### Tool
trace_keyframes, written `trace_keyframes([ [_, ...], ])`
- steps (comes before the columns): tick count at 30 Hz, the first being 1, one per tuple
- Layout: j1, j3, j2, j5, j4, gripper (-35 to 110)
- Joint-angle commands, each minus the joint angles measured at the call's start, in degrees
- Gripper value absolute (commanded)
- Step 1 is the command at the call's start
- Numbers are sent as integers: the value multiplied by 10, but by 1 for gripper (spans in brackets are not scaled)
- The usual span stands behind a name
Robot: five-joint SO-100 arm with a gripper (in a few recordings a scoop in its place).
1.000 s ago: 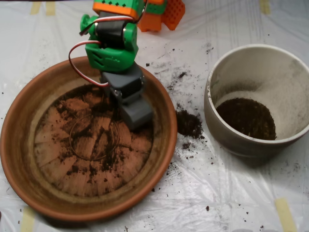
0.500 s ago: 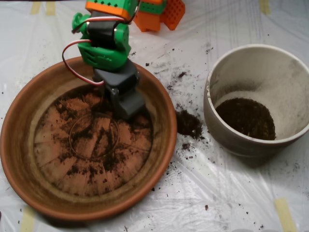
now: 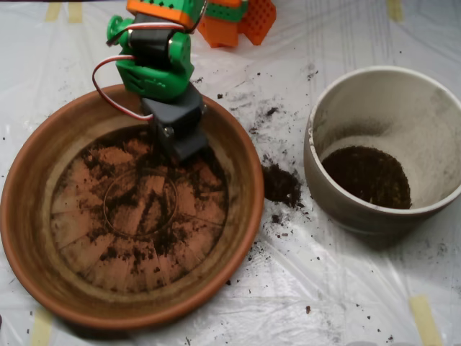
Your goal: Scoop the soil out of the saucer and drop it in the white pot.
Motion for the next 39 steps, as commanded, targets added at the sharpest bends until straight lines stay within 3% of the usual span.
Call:
trace_keyframes([
  [1, 0, -5, 51, 78, 12, -1],
  [8, -28, -98, 120, 270, 38, -1],
  [16, -109, -162, 248, 371, 89, -1],
  [25, -229, -306, 245, 401, 159, -1],
  [39, -443, -484, 134, 404, 163, -1],
])
